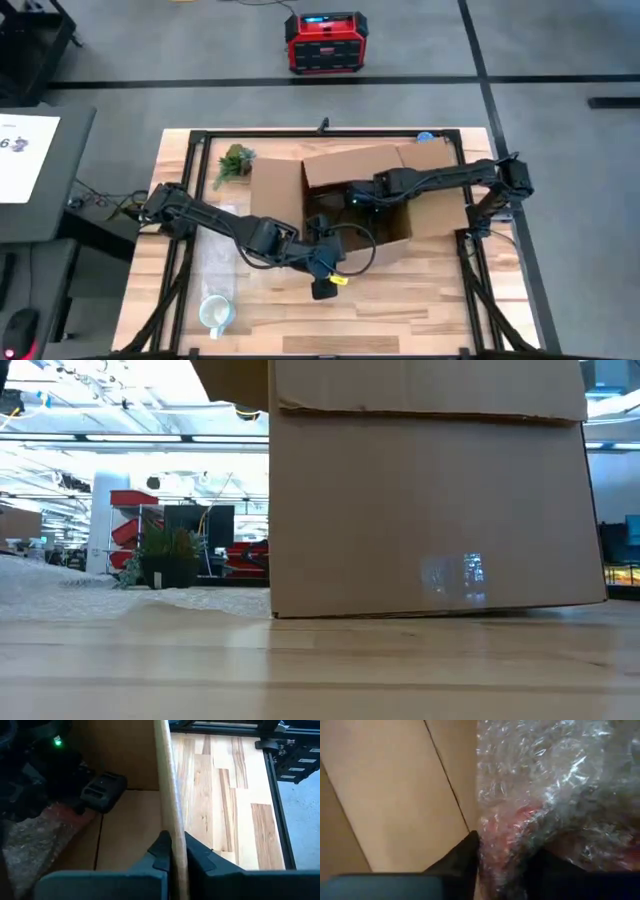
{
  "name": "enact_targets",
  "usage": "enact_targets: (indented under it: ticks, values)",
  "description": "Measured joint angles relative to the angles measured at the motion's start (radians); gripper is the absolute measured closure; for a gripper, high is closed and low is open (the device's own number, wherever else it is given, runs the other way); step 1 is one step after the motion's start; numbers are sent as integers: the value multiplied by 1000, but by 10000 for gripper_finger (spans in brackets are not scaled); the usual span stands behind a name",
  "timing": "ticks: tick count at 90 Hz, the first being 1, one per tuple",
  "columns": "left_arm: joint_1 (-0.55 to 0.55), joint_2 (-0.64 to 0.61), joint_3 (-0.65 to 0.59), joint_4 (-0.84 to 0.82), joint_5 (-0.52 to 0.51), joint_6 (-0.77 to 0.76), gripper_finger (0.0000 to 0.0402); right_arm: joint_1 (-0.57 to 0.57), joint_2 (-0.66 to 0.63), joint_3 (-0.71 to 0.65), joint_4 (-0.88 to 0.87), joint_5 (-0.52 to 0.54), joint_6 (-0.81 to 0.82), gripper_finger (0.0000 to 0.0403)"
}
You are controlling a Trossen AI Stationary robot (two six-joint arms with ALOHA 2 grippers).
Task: Wrap mug
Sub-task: Put the wrapped red mug into the cardboard box
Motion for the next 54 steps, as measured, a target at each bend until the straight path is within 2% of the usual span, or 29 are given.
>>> enact_targets:
  ticks: [18,26,42,54]
  values:
    - [-1,0,0,0,-1,-2,398,-1,1,0,14,38,2,189]
    - [-1,0,0,0,-1,-2,398,-2,1,0,17,59,3,159]
    - [-1,0,0,0,0,-3,398,13,-10,1,6,56,11,148]
    - [-3,0,0,-3,2,-2,398,33,-33,45,-67,51,26,148]
